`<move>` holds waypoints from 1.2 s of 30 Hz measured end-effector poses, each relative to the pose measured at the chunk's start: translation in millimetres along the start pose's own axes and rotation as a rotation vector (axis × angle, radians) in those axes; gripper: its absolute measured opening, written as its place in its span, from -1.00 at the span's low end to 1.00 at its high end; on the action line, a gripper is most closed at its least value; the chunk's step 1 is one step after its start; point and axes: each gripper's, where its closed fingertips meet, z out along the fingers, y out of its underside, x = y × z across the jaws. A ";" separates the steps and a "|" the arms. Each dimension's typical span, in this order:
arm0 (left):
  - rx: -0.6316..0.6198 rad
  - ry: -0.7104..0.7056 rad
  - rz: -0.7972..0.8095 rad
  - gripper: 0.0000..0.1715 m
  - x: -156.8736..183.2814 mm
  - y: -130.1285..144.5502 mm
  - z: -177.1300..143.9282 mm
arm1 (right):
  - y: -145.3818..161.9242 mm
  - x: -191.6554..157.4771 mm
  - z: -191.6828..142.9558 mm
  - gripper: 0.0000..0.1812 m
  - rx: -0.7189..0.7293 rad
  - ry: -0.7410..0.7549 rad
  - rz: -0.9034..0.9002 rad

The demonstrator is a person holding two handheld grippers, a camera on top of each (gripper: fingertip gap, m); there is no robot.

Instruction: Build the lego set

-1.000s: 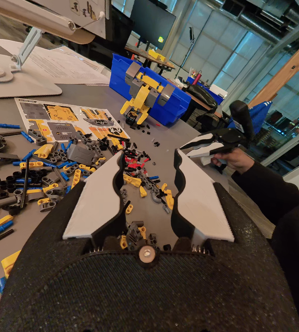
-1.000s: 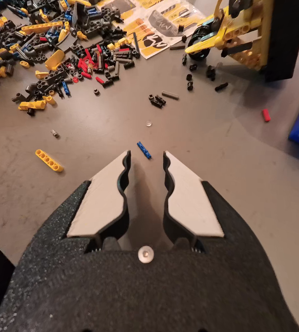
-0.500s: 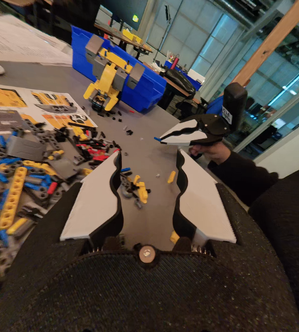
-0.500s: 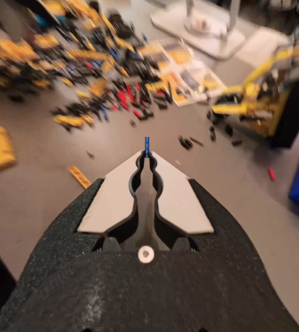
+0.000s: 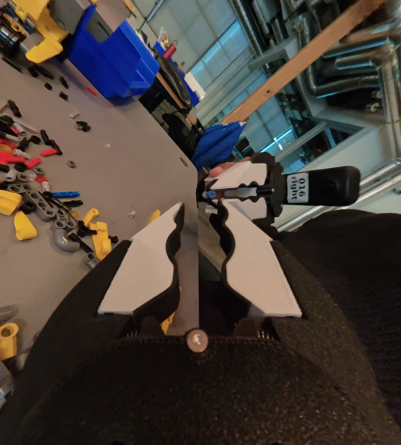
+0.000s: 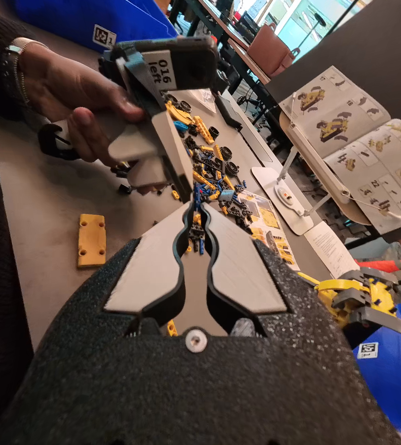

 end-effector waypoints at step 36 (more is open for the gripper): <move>0.034 0.306 -0.213 -1.00 31.1 -7.8 -11.6 | -25.6 -4.7 0.3 -0.89 0.164 -0.008 0.029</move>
